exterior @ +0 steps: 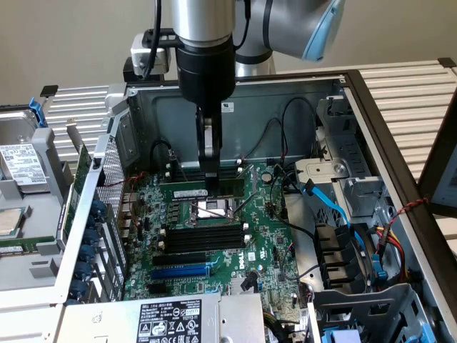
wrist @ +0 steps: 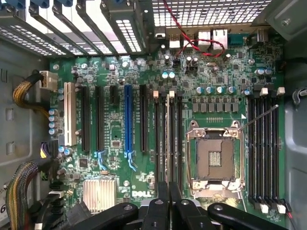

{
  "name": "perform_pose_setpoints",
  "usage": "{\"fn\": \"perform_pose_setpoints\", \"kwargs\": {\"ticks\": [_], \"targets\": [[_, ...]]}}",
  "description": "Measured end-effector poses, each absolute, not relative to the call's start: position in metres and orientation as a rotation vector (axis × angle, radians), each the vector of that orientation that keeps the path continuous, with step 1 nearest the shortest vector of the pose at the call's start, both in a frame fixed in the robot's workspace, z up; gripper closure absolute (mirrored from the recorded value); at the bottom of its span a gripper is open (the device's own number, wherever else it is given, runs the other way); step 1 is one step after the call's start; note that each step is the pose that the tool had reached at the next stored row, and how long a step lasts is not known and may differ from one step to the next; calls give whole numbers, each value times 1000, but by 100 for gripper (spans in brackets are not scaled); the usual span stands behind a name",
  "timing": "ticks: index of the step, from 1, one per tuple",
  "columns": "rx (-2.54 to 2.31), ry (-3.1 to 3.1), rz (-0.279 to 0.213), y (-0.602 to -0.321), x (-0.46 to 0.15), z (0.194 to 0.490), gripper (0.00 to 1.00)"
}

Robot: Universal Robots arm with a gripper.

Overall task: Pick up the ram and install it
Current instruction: 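Insert the ram into the slot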

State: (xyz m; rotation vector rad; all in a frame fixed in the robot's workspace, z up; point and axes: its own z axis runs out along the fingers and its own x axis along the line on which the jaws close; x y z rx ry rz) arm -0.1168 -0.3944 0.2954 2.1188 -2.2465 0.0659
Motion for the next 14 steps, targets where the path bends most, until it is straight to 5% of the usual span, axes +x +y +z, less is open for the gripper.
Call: {"fn": "perform_pose_setpoints", "kwargs": {"ticks": [14], "targets": [[2121,-2241,61,-401,-115,279,87]]}}
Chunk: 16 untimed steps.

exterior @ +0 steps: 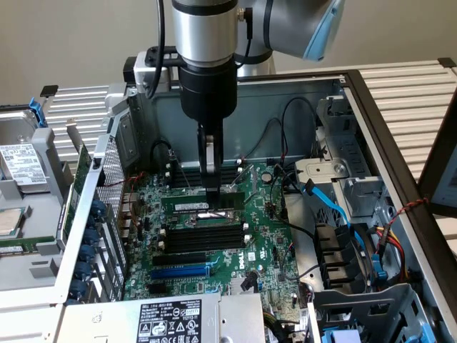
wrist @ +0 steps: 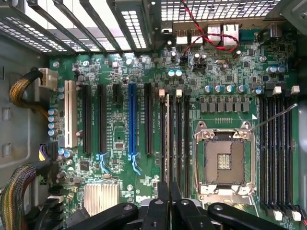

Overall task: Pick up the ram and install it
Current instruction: 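Insert the ram into the slot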

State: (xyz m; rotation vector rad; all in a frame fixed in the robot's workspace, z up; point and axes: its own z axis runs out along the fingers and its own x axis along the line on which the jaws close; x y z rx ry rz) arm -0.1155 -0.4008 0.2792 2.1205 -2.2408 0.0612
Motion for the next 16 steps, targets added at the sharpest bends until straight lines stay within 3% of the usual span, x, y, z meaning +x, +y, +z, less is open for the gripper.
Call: {"fn": "perform_pose_setpoints", "kwargs": {"ticks": [16], "targets": [[2150,-2219,66,-400,-117,255,87]]}}
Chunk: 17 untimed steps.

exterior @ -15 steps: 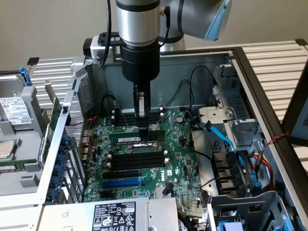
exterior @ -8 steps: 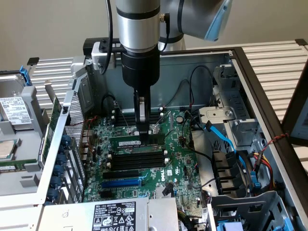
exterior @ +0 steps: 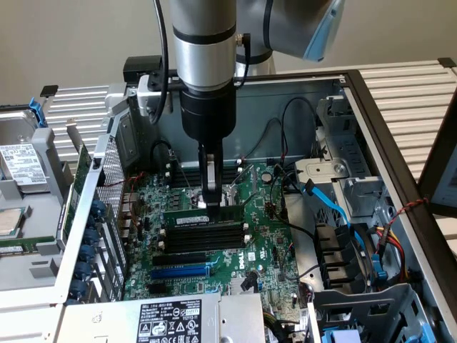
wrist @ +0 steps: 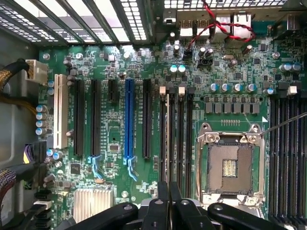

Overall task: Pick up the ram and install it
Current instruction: 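Insert the ram into the slot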

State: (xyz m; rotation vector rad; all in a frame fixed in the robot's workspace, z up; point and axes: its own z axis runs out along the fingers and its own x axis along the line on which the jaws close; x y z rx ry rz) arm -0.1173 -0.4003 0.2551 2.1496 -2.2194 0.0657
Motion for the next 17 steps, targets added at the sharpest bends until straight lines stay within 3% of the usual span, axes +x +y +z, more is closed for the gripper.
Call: {"fn": "perform_pose_setpoints", "kwargs": {"ticks": [17], "targets": [[2159,-2222,51,-406,-118,246,87]]}}
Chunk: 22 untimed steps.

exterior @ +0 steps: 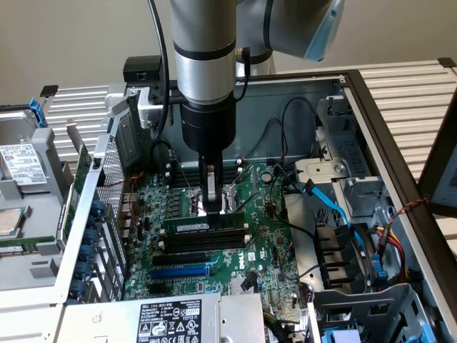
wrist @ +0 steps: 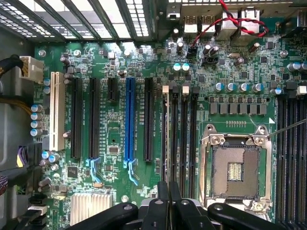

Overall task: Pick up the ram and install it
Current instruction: 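Insert the ram into the slot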

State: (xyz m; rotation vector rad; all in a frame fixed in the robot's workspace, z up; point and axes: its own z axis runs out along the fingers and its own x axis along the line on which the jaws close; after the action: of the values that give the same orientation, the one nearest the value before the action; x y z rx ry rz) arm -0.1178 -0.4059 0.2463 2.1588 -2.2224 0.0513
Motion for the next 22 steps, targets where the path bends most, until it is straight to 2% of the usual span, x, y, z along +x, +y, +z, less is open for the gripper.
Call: {"fn": "perform_pose_setpoints", "kwargs": {"ticks": [22], "targets": [[2155,-2230,46,-408,-119,235,87]]}}
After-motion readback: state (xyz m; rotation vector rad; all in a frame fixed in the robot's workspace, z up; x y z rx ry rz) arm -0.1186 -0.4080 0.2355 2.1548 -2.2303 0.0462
